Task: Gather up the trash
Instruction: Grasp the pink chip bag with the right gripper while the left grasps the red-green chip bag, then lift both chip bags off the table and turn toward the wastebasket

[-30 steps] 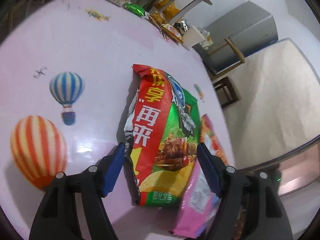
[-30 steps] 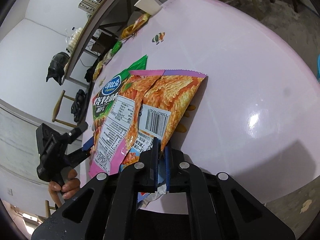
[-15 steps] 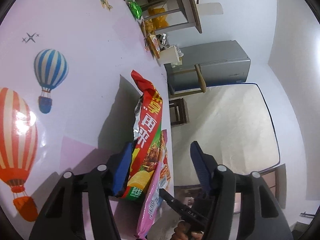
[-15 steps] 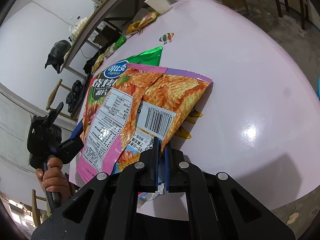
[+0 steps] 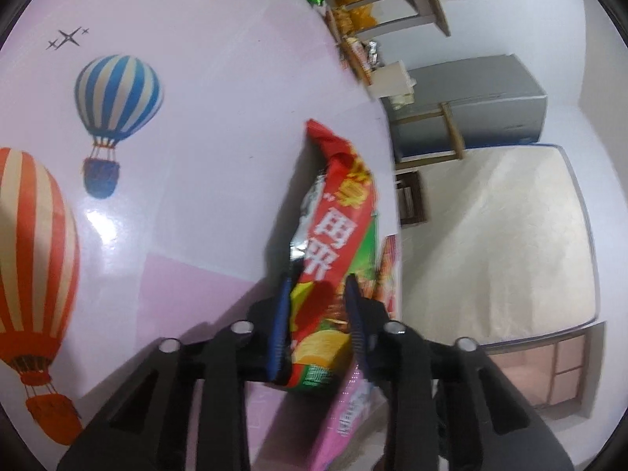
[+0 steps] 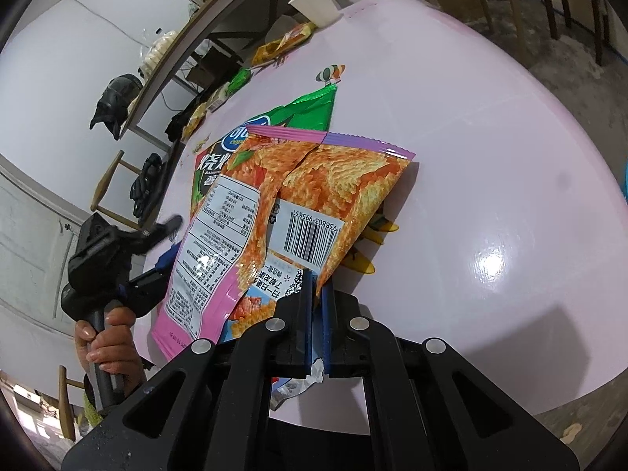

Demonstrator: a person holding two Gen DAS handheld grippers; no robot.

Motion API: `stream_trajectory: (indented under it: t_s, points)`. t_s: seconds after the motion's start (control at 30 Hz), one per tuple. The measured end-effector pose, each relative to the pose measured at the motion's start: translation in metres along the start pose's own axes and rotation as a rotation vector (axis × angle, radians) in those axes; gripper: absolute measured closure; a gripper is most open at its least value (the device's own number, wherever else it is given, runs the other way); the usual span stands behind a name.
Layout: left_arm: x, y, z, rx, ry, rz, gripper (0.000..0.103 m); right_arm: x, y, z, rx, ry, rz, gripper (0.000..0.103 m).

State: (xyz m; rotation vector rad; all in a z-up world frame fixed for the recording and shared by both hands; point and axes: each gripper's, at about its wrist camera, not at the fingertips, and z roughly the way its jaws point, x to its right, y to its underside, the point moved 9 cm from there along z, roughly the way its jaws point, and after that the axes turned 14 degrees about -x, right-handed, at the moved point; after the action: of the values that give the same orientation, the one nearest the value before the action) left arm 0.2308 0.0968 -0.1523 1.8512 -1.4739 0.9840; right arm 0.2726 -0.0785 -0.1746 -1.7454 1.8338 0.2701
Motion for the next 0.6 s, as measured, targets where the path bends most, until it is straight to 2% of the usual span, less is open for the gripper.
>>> stream_trajectory:
  t_s: [0.1, 0.13, 0.37, 0.5, 0.6]
  points:
    - [0.001, 0.001, -0.001, 0.029, -0.068, 0.038, 0.100, 0.001, 0.000, 0.000, 0.000, -0.003, 0.002, 0.101]
    - [0.002, 0.002, -0.002, 0.036, -0.073, 0.049, 0.103, 0.001, 0.000, 0.000, 0.000, -0.002, 0.002, 0.101]
    - [0.034, 0.018, -0.034, 0.137, -0.176, 0.228, 0.103, 0.002, -0.001, -0.014, 0.021, 0.024, -0.010, 0.101]
    - [0.067, 0.040, -0.059, 0.198, -0.291, 0.411, 0.103, 0.000, -0.007, -0.031, 0.066, 0.041, -0.032, 0.101]
    - [0.077, 0.059, -0.064, 0.175, -0.279, 0.465, 0.103, -0.005, -0.009, -0.036, 0.079, 0.032, -0.052, 0.101]
